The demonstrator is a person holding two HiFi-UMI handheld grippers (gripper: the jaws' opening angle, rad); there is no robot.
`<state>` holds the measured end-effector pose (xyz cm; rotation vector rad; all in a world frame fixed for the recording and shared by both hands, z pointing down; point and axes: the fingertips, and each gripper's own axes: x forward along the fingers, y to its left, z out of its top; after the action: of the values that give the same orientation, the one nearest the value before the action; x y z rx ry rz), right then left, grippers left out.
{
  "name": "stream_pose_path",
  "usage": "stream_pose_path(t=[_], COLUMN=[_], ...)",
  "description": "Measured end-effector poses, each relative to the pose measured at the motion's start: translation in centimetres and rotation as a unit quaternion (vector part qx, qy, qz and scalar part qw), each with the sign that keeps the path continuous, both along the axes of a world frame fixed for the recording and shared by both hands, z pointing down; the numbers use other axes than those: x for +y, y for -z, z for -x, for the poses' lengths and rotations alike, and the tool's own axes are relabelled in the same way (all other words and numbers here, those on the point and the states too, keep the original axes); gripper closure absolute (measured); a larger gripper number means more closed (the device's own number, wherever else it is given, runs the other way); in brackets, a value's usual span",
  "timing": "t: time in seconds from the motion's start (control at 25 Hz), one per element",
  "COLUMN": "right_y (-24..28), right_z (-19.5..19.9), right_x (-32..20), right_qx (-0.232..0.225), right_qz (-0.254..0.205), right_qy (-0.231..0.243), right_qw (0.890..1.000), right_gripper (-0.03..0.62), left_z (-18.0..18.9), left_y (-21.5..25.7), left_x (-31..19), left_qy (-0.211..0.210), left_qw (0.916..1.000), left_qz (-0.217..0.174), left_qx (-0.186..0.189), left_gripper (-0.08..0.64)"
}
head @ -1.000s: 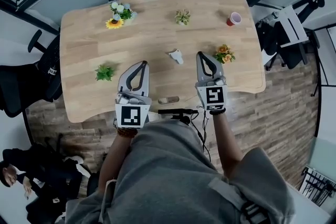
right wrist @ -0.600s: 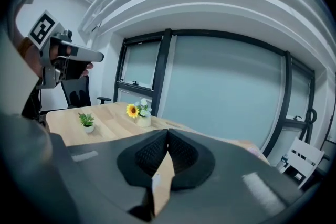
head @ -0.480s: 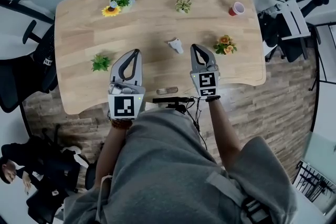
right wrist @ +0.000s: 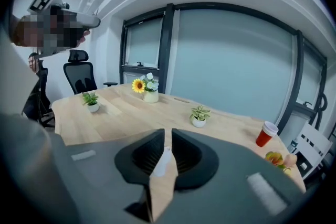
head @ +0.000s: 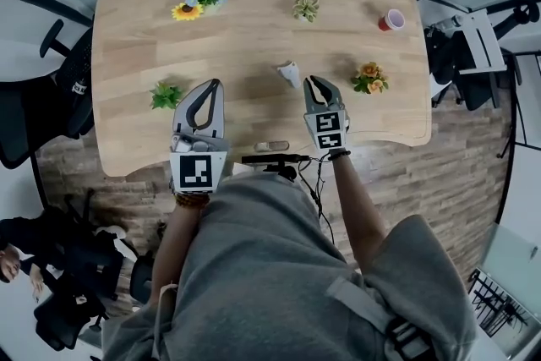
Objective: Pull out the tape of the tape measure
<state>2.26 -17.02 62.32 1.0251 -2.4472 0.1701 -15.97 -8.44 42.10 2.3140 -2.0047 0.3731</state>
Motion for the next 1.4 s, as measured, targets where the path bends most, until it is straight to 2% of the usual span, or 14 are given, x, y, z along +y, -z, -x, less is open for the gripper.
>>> stream_pose_path(t=[0.28, 0.68, 1.4], right_y=[-4.5, -9.6, -14.5], right_z=[1.0, 1.8, 2.0], right_x=[0.5, 0.4, -0.1], right_qx=[0.022, 0.058, 0.083], right_qz=[0.051, 0.096, 0.158], right_qy=[0.013, 0.026, 0.027], right_qw=[0.998, 0.993, 0.984], right_gripper=[0.522, 0.477, 0.426], left_z=[1.8, 3.4, 2.8], left_y=[-0.3, -0.8, -1.6], left_x=[0.3, 0.9, 0.7], left_qy=[0.023, 0.045, 0.053], left_qw=[0.9997, 0.9988, 0.9984], left_qz=[0.005, 0.013, 0.019], left_qx=[-0.005, -0.011, -0.01], left_gripper=[0.551, 0.551, 0.551])
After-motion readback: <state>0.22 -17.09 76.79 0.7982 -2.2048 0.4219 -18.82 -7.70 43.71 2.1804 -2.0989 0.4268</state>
